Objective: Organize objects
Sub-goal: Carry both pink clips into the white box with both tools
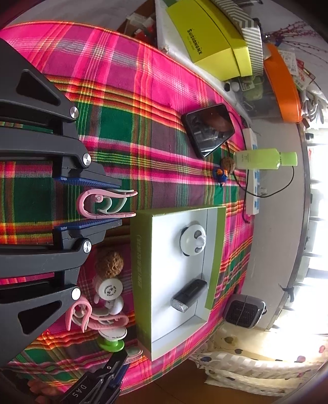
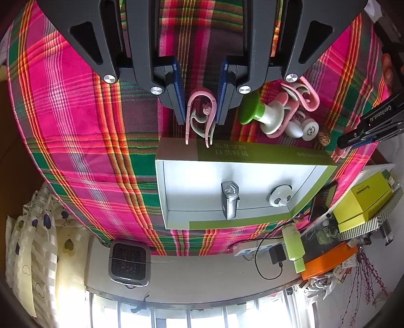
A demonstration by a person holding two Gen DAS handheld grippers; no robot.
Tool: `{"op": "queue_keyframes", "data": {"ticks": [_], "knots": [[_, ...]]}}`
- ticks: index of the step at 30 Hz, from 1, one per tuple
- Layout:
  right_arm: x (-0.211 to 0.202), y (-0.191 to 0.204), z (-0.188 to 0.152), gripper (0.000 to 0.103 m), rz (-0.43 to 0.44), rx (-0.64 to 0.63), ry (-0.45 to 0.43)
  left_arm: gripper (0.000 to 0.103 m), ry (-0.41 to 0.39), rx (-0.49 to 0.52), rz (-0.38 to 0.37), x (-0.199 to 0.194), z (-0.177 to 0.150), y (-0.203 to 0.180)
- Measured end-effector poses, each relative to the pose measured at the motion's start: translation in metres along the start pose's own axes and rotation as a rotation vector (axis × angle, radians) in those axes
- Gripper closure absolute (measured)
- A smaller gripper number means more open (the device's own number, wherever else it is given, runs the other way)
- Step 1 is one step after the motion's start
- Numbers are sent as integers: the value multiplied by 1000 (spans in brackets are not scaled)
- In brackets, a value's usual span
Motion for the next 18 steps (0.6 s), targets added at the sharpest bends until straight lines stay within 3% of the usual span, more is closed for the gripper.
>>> {"op": "queue_keyframes", "data": {"ticks": [9, 18], "knots": [[-10, 3, 7, 79, 56, 3, -10, 82, -19, 30, -41, -12, 9, -14], [-18, 6, 22, 79, 60, -19, -35, 82, -34, 54, -67, -17, 25, -27]]}}
Point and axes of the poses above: each gripper's, at about its wrist camera, not at the fingertips, and x roughly the way its jaws point, y to its left, z to its top, the point moved 4 cm from there along x, roughly the way its jaws point, and after that the axes turned 11 degrees about y, right-handed, at the moved point
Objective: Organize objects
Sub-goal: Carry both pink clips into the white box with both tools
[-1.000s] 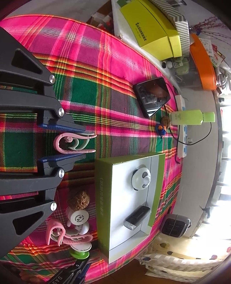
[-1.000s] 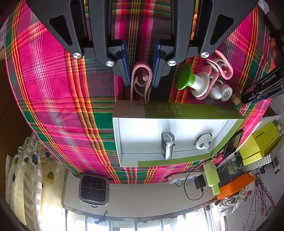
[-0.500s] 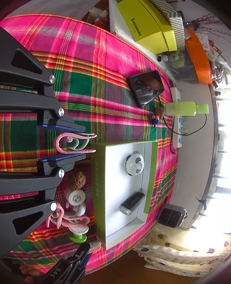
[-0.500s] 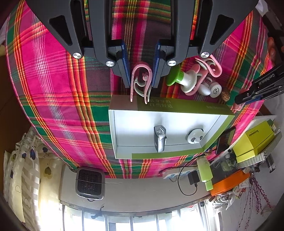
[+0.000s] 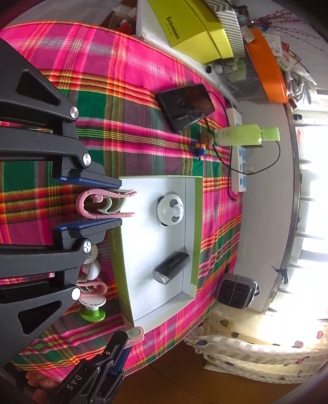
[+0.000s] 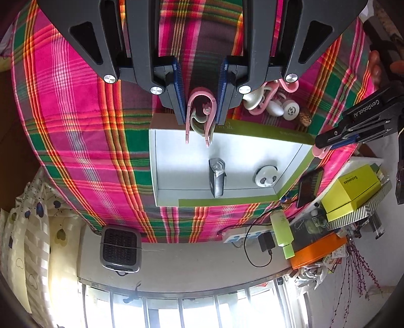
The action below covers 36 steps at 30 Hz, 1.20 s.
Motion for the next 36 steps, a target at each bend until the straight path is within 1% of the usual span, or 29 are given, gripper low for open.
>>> {"op": "queue_keyframes", "data": {"ticks": [4, 10, 16, 19, 23, 26, 29, 32, 36], "knots": [[2, 0, 8, 79, 7, 0, 1, 82, 4, 6, -17, 2, 9, -5], [8, -1, 19, 79, 7, -11, 7, 82, 9, 25, -19, 10, 21, -14], [19, -4, 32, 79, 11, -4, 22, 82, 22, 35, -32, 22, 36, -24], [23, -6, 38, 79, 7, -4, 24, 82, 37, 29, -54, 29, 44, -27], [29, -8, 48, 79, 2, -10, 31, 82, 43, 36, -54, 38, 54, -32], [35, -11, 56, 79, -7, -15, 37, 82, 52, 32, -61, 46, 62, -35], [43, -13, 63, 79, -7, -20, 48, 82, 54, 49, -55, 52, 69, -41], [52, -14, 70, 79, -10, -26, 61, 82, 69, 54, -79, 61, 76, -46], [64, -17, 78, 79, -8, -29, 79, 82, 82, 59, -78, 73, 84, -50]]}}
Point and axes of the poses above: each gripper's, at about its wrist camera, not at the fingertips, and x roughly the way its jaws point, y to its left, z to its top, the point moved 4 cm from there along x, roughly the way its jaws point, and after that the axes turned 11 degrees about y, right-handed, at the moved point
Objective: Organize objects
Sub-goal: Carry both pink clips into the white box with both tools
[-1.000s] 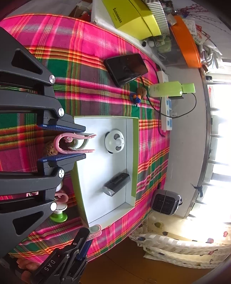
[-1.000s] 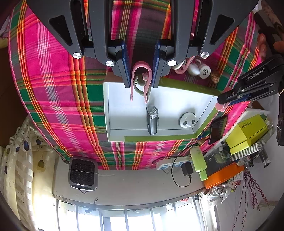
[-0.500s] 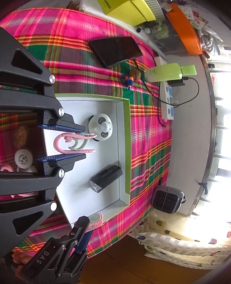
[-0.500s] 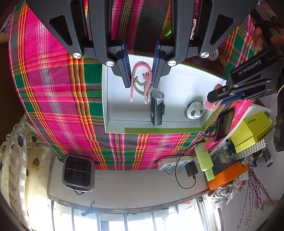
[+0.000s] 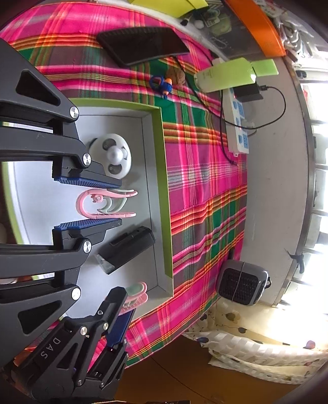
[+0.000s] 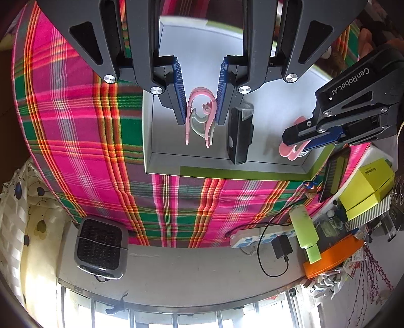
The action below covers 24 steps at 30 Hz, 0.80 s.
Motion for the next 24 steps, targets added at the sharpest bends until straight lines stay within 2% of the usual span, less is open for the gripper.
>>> {"op": "queue_keyframes", "data": {"ticks": [24], "knots": [[32, -4, 22, 79, -13, -23, 51, 82, 44, -1, -5, 32, 20, -3]]}}
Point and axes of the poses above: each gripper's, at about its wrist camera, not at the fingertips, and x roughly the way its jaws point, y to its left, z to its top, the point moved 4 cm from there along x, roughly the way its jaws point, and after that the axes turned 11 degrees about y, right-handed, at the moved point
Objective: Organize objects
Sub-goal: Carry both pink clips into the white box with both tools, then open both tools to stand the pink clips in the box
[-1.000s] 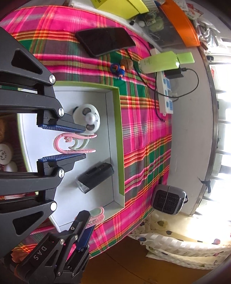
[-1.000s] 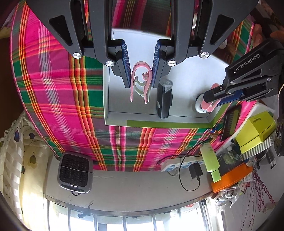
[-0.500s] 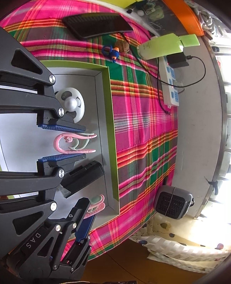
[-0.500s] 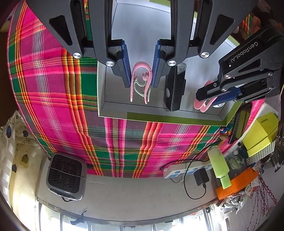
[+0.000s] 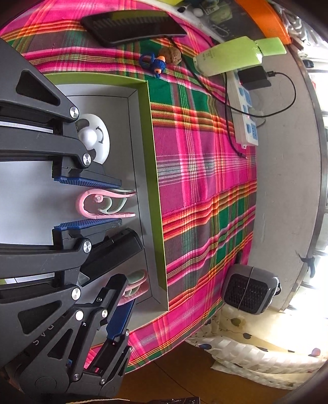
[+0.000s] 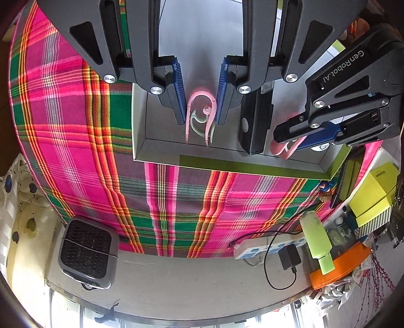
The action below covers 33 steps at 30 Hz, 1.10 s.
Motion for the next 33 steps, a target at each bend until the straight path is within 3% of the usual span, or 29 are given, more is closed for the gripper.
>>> {"op": "queue_keyframes", "data": {"ticks": [26, 33], "knots": [[6, 2, 3, 79, -12, -17, -2, 81, 10, -1, 2, 7, 2, 0], [4, -1, 4, 78, -8, 6, -12, 68, 12, -3, 22, 7, 2, 1]]}}
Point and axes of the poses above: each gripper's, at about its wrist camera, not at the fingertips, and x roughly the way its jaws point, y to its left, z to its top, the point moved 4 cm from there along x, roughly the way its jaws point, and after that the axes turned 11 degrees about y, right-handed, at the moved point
